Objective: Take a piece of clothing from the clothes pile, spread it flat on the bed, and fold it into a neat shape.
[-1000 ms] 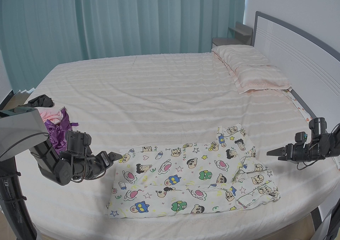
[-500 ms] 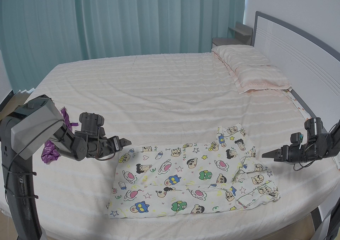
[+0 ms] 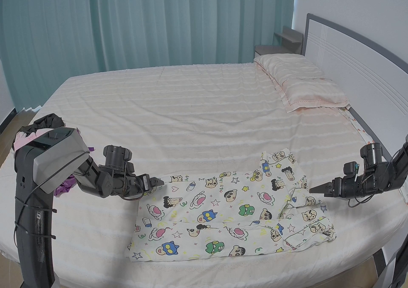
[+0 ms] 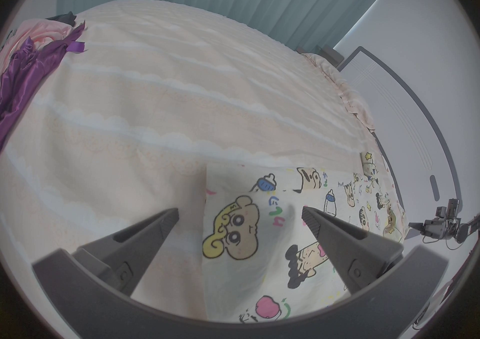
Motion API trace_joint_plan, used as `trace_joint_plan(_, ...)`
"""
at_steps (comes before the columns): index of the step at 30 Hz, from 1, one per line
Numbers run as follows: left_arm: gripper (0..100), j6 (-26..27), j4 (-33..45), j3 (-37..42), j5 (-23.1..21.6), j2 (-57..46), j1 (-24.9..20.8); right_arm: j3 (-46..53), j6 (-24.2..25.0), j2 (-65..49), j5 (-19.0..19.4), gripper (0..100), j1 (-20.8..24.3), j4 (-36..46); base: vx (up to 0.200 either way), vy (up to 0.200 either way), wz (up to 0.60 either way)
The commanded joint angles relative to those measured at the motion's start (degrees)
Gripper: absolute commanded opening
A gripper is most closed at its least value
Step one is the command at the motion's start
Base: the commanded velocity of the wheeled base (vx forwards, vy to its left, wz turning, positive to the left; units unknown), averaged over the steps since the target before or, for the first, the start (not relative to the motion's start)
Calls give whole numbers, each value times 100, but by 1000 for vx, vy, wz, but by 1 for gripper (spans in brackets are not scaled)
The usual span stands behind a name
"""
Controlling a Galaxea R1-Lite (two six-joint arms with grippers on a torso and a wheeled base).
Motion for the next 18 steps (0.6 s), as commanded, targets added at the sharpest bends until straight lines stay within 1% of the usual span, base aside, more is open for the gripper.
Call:
trace_joint_plan(1,100,-36,-32,-54,-8,-20,-20,2,-1,5,3,100,3,-1,0,0,0)
trace_joint_plan(7,100,-80,-32,7,-17,-135,-161,2,-1,58,3,100,3,-1,0,0,0)
trace_joint_plan(17,100,-115,-58,-98,1,-82,-143,2,-1,67,3,100,3,-1,0,0,0)
trace_joint_plan(18,0,-115,-58,-98,1,-82,-143,2,-1,67,3,100,3,-1,0,0,0)
